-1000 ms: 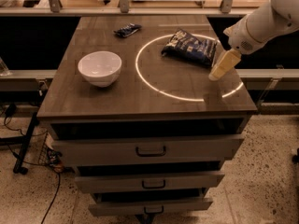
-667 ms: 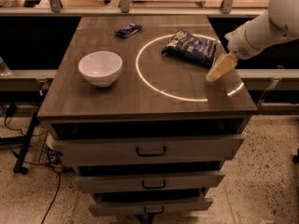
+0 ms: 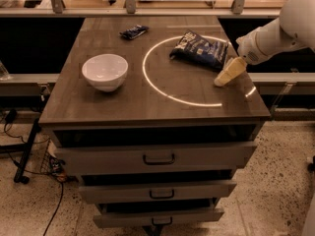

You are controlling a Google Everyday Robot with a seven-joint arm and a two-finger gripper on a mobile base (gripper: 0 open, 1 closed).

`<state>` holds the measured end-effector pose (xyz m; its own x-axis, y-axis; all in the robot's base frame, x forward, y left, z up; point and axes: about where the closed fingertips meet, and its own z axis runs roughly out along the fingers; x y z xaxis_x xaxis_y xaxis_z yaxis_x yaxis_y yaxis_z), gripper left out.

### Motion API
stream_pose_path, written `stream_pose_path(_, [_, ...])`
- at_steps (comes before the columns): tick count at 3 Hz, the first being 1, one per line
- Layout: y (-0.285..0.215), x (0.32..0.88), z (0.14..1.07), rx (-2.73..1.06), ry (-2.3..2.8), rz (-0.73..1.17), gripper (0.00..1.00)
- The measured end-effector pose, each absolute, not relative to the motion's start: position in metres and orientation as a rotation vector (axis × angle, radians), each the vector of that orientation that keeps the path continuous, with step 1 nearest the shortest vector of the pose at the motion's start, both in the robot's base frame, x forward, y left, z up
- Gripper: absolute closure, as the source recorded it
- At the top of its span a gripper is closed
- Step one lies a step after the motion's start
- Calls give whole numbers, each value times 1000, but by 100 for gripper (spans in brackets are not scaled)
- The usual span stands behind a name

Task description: Place blue chip bag into white bowl

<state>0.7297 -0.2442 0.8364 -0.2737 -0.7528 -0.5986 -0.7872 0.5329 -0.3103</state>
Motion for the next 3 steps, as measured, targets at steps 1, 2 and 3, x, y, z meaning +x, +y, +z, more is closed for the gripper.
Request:
stream_pose_path(1, [-244,730,836,-1244,2055,62,0])
stream_pose_path(2, [-243,731,839,-1236,2052,79,26])
stream_pose_path(3, [-232,738,862,-1151,2007,255,50])
